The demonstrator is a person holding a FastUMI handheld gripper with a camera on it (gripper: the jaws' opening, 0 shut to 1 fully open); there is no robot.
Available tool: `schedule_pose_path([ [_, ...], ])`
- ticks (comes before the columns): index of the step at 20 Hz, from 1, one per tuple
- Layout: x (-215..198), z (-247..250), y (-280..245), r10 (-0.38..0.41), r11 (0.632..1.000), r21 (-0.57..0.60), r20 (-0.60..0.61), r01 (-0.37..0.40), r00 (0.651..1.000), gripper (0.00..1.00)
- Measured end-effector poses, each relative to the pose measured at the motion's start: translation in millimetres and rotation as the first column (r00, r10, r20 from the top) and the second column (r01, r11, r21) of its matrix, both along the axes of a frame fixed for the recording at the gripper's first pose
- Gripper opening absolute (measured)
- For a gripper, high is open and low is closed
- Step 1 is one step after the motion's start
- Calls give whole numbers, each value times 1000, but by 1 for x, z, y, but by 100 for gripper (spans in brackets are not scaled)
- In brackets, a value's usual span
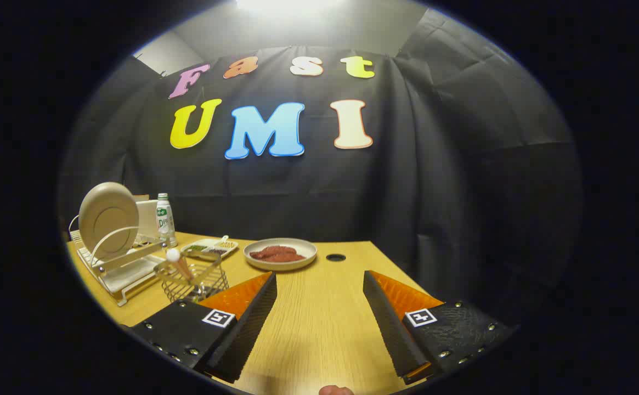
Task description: Take the plate from the dish rack, then take the spoon from the basket and place it into the plate.
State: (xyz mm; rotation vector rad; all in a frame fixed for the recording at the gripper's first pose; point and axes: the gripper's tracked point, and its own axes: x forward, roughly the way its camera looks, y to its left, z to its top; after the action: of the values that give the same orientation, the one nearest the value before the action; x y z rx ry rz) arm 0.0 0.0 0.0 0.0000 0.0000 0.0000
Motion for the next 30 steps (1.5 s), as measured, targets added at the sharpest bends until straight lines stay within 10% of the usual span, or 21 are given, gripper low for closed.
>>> schedule_pose_path([
  [11,-56,198,107,5,999,42,54,-7,999,97],
  [23,-57,232,187,45,997,68,4,-45,999,97],
  [30,-50,196,247,175,981,138,-286,-140,942,97],
])
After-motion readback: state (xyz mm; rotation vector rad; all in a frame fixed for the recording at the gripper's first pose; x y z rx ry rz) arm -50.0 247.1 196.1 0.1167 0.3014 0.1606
